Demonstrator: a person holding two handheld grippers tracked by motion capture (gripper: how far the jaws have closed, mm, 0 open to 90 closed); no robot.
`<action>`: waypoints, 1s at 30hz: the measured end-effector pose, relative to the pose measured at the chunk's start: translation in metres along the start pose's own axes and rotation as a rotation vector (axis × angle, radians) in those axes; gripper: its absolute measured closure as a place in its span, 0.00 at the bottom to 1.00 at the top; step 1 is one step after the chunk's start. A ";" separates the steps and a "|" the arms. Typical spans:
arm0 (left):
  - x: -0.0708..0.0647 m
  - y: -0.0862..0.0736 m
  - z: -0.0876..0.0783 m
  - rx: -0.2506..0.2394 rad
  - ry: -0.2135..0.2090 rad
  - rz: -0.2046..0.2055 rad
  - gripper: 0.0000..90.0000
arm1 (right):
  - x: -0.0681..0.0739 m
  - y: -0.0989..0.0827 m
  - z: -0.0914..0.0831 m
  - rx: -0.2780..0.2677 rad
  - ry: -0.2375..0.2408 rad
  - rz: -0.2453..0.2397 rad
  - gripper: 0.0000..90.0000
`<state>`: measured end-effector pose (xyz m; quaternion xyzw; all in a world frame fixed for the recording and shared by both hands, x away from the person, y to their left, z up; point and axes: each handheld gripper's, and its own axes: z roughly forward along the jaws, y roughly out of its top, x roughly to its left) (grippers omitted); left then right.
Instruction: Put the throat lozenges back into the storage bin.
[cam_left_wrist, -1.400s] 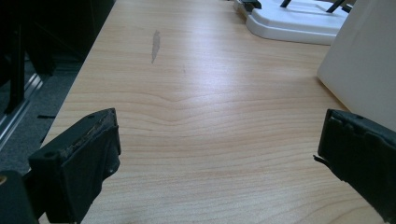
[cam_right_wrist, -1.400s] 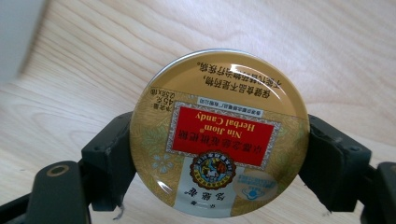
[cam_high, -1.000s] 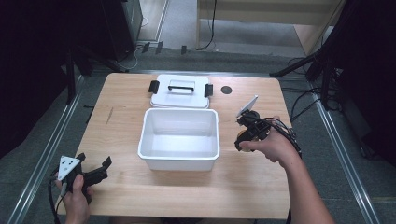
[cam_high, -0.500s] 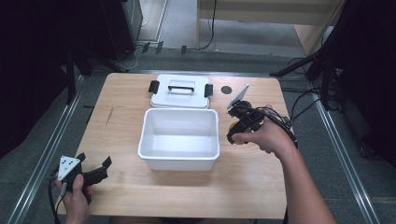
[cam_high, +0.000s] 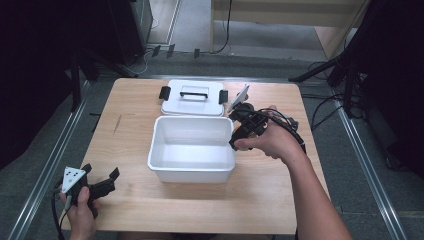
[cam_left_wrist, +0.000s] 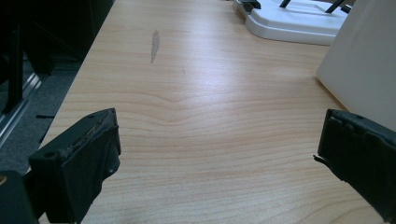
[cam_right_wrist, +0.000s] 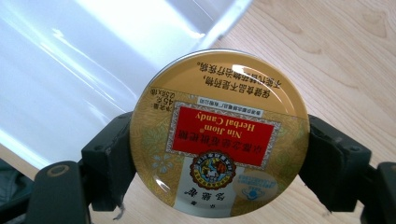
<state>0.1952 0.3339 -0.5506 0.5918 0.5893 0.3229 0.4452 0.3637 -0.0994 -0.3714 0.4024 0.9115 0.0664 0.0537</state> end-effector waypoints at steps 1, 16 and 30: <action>0.000 0.000 0.000 0.000 0.000 0.000 0.00 | 0.000 0.000 0.000 0.000 0.000 0.000 0.23; 0.001 0.000 0.000 0.003 -0.004 -0.001 0.00 | 0.033 0.028 -0.003 -0.034 0.015 -0.087 0.23; 0.001 0.000 0.000 0.002 -0.005 -0.001 0.00 | 0.046 0.037 0.014 -0.043 0.013 -0.239 0.23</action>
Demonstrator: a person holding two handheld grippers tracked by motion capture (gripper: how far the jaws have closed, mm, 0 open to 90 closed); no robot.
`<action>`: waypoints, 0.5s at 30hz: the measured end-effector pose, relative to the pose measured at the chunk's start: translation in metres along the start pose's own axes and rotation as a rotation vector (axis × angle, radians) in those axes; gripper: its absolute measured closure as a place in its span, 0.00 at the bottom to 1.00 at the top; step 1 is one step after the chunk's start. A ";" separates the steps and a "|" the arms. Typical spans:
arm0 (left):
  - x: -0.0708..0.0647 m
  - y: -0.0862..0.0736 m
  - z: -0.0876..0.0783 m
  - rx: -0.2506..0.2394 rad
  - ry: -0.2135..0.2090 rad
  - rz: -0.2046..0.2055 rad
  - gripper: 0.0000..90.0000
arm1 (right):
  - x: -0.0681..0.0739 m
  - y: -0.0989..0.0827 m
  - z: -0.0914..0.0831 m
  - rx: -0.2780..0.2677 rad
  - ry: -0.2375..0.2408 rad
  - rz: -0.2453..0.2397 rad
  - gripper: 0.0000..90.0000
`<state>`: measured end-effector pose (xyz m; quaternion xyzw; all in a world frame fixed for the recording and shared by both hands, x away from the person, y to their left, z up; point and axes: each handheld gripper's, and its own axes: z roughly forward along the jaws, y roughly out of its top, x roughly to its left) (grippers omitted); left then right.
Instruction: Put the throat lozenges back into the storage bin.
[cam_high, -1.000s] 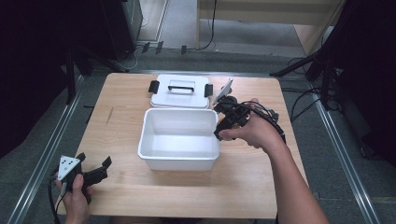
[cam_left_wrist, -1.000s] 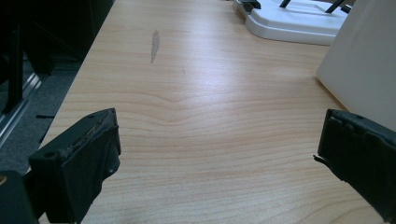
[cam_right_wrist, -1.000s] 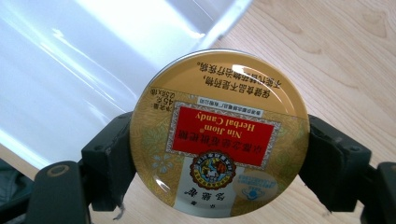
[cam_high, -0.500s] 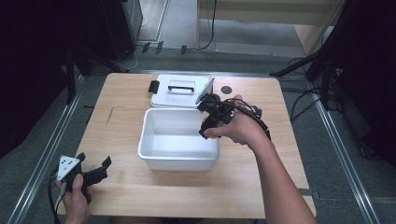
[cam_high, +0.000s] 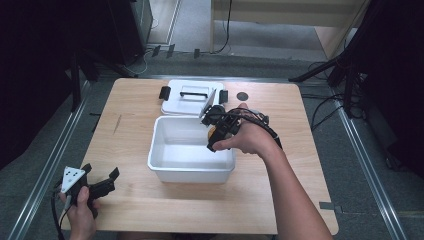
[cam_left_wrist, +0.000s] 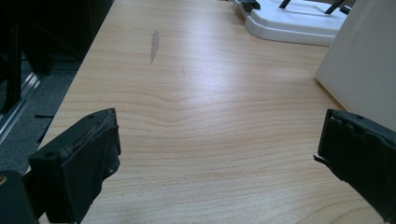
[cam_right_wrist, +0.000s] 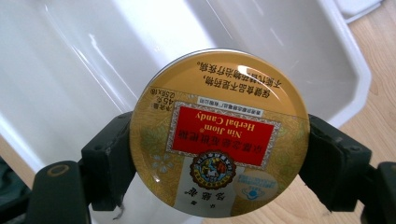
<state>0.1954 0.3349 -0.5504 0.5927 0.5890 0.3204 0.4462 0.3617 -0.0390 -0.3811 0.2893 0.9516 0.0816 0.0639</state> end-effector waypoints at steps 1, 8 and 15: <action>0.000 0.000 0.000 0.000 -0.001 0.000 0.00 | 0.000 0.000 0.004 0.003 0.001 -0.023 0.23; 0.000 0.000 0.000 -0.001 -0.002 -0.003 0.00 | 0.003 0.000 0.015 0.018 0.002 -0.087 0.23; 0.000 0.000 0.000 0.001 -0.003 -0.001 0.00 | 0.004 -0.002 0.031 0.027 0.022 -0.140 0.23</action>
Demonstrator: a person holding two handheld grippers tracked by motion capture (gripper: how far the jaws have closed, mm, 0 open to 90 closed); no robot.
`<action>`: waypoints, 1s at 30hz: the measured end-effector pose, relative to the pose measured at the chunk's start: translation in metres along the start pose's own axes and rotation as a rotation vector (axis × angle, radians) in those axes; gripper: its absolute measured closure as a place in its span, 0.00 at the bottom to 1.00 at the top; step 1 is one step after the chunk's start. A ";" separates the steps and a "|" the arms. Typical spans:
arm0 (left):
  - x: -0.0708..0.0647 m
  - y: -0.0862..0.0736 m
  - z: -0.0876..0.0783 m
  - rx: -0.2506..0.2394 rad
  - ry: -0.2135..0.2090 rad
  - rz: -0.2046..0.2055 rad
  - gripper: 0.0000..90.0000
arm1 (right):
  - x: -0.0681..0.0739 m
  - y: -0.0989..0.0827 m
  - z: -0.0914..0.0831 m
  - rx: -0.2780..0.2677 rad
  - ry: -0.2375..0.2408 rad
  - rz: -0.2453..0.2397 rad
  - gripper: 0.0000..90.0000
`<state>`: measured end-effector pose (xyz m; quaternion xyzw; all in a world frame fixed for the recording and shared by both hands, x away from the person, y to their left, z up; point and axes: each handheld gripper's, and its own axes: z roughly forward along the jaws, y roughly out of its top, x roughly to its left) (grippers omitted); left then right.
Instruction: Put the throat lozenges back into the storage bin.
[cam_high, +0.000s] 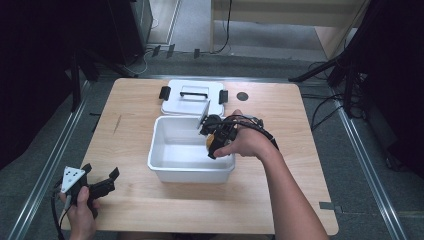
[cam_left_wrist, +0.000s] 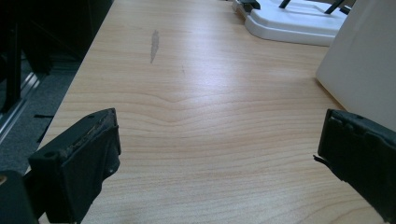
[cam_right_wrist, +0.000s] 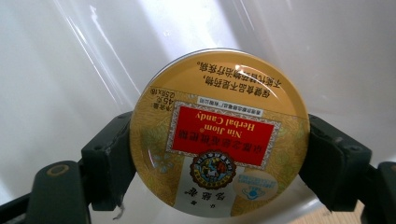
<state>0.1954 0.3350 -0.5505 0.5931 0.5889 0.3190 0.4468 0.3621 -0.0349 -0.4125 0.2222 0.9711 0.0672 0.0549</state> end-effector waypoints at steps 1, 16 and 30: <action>0.000 0.000 0.000 0.000 0.000 0.000 0.00 | -0.001 -0.001 0.003 0.002 0.000 -0.003 0.23; -0.001 0.000 0.000 -0.001 0.002 0.003 0.00 | 0.003 0.001 0.027 0.079 -0.015 -0.011 0.22; -0.001 0.000 0.000 -0.001 0.004 0.005 0.00 | 0.006 0.000 0.029 0.095 -0.050 -0.038 0.22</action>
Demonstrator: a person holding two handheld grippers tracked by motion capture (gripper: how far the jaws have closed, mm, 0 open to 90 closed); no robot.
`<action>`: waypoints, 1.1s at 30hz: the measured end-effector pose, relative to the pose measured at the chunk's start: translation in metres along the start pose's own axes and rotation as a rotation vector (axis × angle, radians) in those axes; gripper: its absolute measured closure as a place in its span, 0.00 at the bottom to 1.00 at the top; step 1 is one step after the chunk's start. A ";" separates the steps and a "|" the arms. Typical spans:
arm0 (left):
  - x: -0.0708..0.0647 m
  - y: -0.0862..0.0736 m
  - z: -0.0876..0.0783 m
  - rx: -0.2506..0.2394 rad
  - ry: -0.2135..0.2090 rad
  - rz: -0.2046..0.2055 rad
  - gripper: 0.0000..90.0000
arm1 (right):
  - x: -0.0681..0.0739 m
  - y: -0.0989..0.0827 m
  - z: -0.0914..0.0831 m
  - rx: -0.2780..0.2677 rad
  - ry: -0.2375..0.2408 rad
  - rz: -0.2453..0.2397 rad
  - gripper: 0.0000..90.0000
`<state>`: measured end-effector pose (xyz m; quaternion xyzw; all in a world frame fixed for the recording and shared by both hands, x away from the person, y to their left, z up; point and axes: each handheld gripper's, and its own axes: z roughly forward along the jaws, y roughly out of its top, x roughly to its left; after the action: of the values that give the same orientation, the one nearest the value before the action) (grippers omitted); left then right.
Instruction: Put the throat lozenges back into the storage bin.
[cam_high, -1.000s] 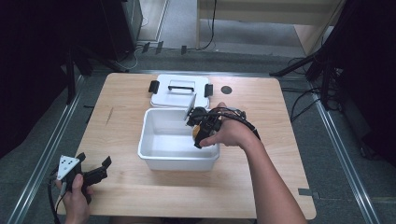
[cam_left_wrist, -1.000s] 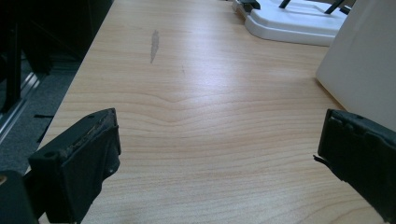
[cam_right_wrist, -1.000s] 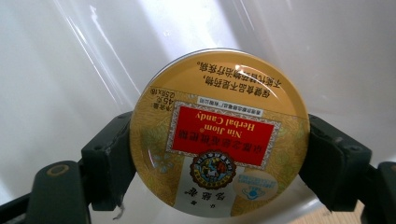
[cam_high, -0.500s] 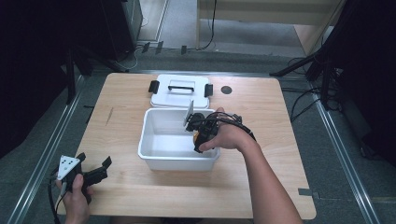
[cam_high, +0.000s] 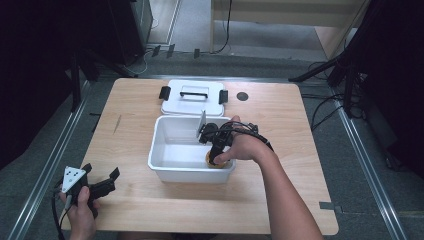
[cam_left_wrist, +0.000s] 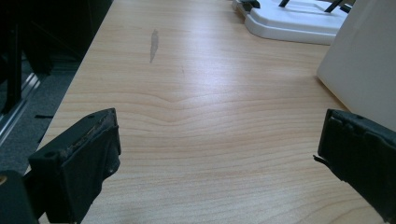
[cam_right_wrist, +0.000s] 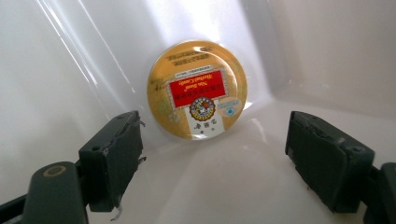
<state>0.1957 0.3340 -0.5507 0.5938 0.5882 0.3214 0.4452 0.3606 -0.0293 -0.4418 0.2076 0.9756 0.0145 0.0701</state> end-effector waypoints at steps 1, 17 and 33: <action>0.000 0.000 0.000 0.000 0.000 0.000 0.00 | -0.001 0.000 -0.002 -0.007 -0.002 0.008 0.23; -0.001 0.000 0.000 0.002 0.003 0.004 0.00 | -0.010 -0.025 -0.058 -0.196 0.040 0.116 0.43; -0.001 0.000 0.000 0.005 0.005 0.009 0.00 | -0.034 -0.080 -0.081 -0.258 0.013 0.231 0.40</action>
<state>0.1957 0.3327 -0.5507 0.5967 0.5873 0.3235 0.4409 0.3471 -0.1162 -0.3621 0.3076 0.9356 0.1490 0.0878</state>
